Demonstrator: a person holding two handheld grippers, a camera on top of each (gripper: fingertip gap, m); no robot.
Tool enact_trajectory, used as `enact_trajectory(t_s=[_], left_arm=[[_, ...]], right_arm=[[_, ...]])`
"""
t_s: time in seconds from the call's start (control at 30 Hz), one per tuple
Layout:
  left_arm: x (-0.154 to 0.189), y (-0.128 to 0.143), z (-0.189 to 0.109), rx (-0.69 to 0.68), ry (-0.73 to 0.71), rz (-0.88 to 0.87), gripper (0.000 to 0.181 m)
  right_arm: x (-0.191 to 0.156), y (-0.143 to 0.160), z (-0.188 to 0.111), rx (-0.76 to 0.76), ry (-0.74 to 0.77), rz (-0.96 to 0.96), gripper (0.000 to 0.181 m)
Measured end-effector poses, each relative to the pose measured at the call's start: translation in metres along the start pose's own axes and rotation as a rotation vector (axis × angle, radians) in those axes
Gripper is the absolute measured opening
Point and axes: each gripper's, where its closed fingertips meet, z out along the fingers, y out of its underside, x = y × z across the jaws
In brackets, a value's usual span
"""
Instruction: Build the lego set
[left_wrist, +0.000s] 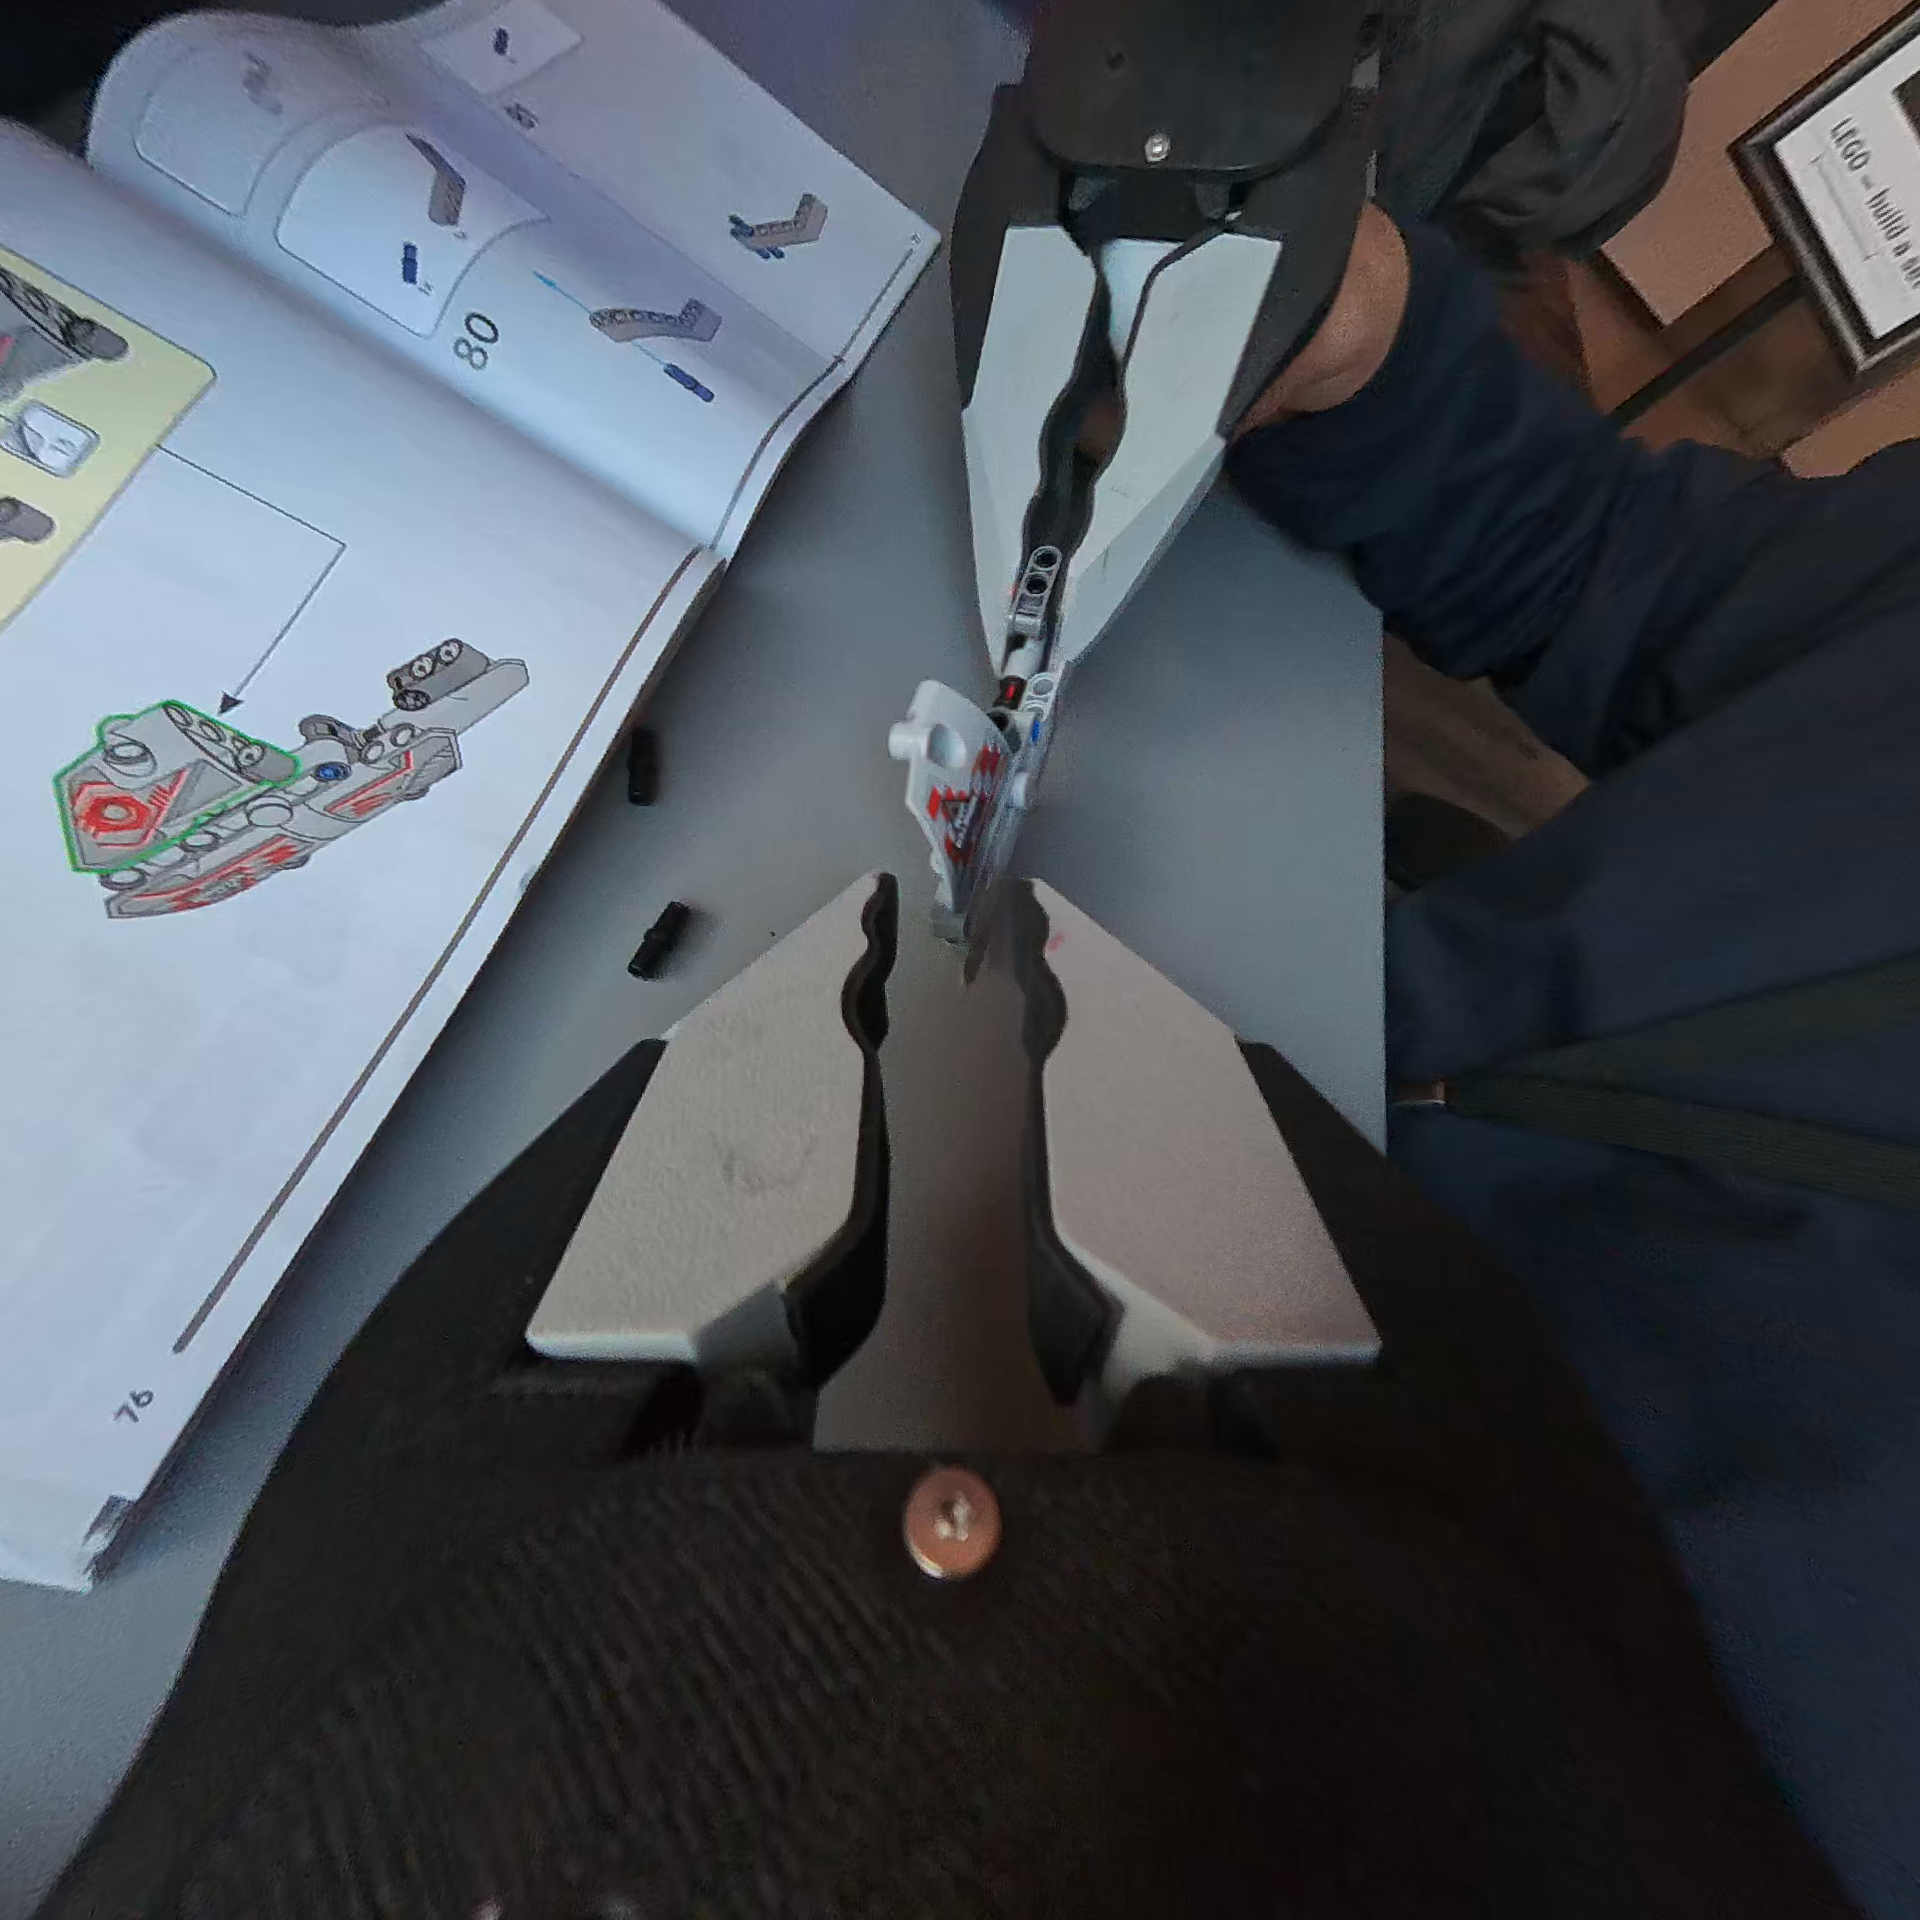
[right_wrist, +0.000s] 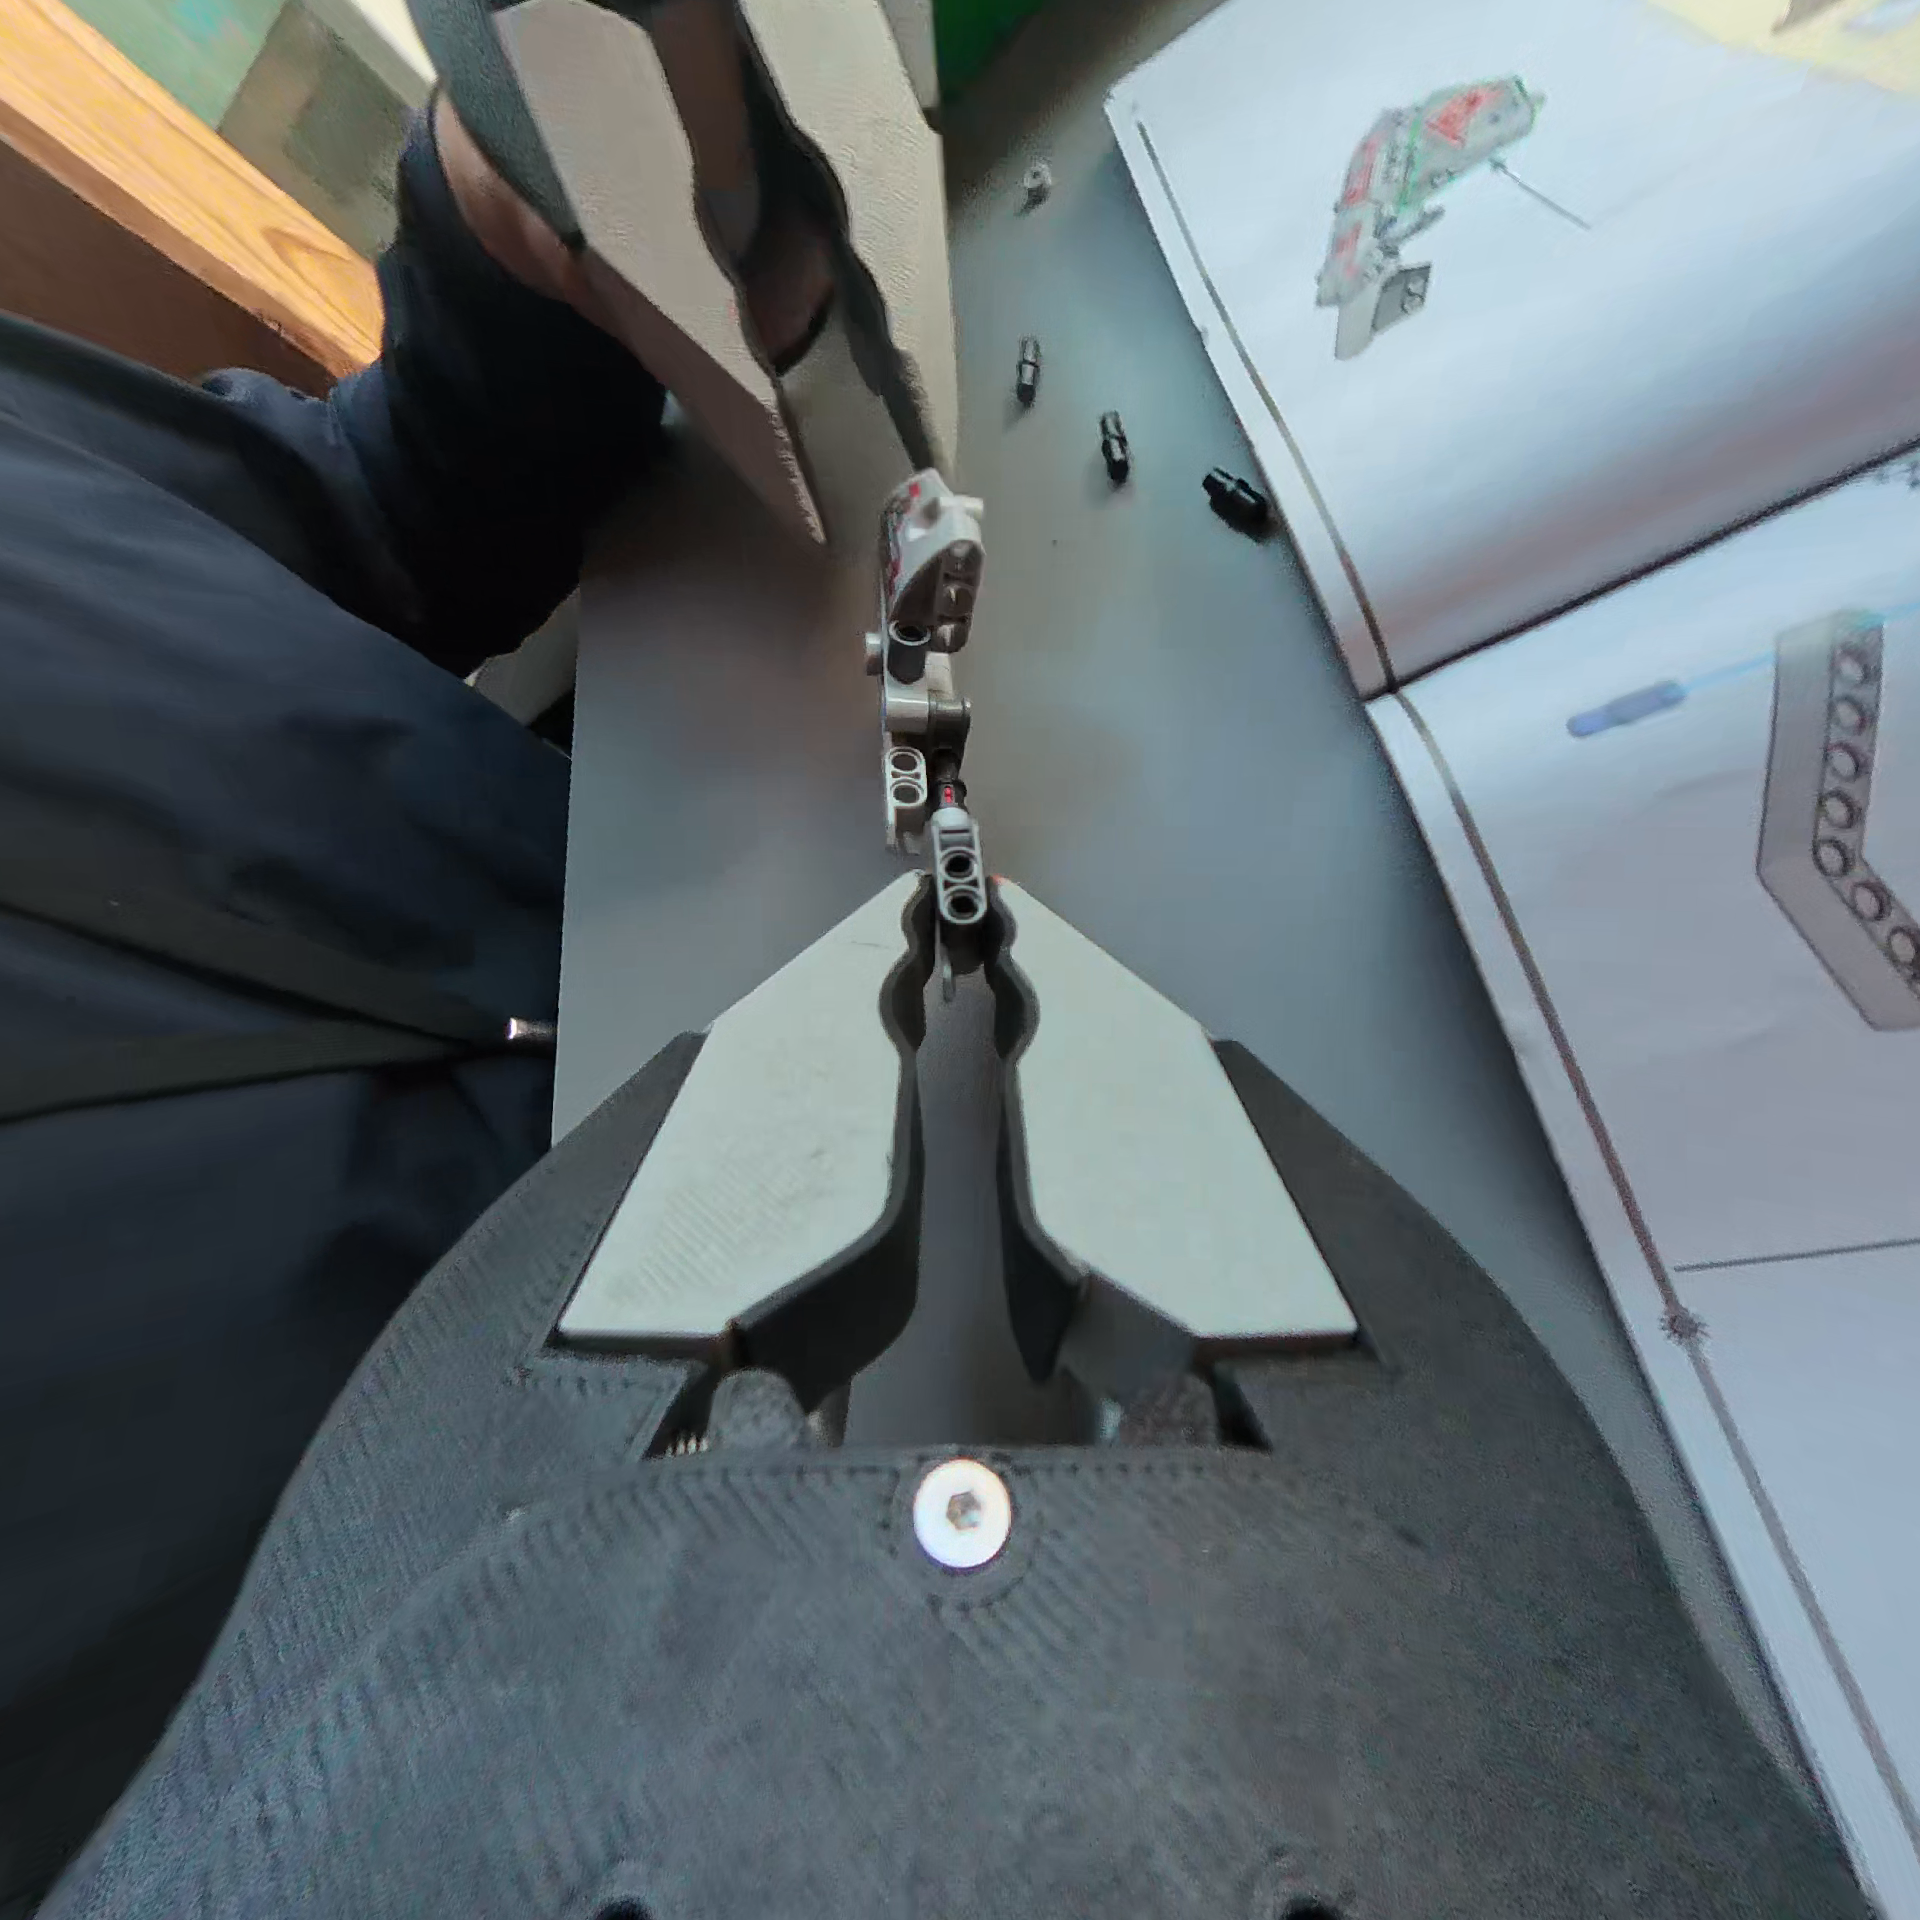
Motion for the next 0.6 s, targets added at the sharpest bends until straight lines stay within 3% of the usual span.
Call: enact_trajectory(t_s=[0.1, 0.37, 0.6], left_arm=[[-0.006, 0.003, 0.0, -0.01, -0.055, 0.019, 0.02], [0.002, 0.015, 0.006, -0.053, -0.004, 0.036, 0.014], [0.003, 0.027, 0.019, -0.13, -0.055, 0.133, 0.005]], right_arm=[[0.001, 0.002, 0.0, -0.016, -0.036, 0.055, 0.004], [0.004, 0.009, -0.001, -0.05, -0.036, 0.069, 0.008], [-0.001, 0.007, -0.004, -0.034, -0.082, 0.067, 0.014]])
